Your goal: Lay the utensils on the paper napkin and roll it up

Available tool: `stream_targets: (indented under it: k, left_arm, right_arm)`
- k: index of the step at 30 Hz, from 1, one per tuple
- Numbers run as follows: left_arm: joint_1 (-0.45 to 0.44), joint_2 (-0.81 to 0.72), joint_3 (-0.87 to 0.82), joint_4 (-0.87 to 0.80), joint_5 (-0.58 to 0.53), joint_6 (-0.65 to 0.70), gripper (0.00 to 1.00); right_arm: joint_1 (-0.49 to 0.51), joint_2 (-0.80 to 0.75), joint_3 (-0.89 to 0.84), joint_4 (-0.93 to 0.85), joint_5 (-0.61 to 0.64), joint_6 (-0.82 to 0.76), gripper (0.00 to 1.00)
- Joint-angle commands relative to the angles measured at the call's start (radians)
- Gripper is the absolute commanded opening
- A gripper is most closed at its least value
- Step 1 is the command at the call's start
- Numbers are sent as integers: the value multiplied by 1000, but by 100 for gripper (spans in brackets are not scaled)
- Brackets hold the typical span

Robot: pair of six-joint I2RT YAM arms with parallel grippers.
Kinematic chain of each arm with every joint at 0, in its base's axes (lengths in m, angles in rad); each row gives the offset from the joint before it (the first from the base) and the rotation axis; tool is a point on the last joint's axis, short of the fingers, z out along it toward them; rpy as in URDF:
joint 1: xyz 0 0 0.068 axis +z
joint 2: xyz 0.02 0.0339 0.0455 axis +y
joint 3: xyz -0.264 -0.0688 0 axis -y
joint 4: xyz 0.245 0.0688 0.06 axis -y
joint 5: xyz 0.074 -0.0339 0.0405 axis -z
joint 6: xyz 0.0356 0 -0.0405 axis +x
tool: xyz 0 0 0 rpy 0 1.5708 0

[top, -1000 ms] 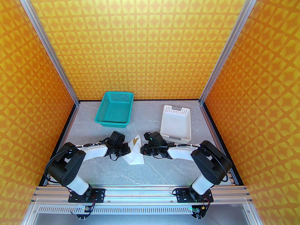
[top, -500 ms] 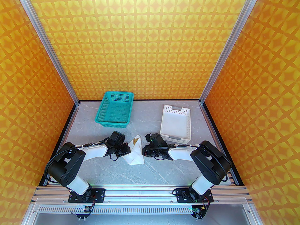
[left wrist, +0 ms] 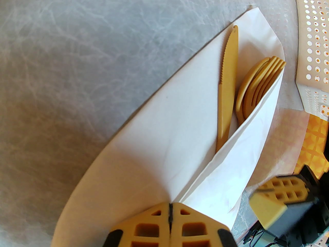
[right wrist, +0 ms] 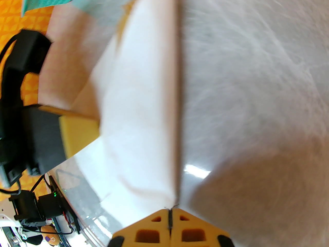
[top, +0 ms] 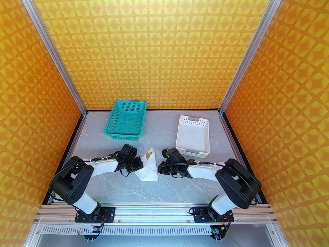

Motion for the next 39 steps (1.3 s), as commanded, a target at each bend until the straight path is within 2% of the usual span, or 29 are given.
stream_targets:
  k: [1,15,22,30,39]
  left_arm:
    - [-6,1,2,-34,-27,21,0]
    - [-5,-7,-2,-34,-30,22,0]
    - [-5,-2,2,-36,-33,23,0]
    - [-5,-3,4,-38,-32,23,0]
    - [-5,-5,5,-38,-32,23,0]
  right_arm:
    - [20,-27,9,-33,19,11,0]
    - [53,69,5,-19,-10,32,0]
    - [52,37,-19,-76,16,23,0]
    - [55,-75,12,-158,26,12,0]
    - [82,-77,3,-130,-10,47,0]
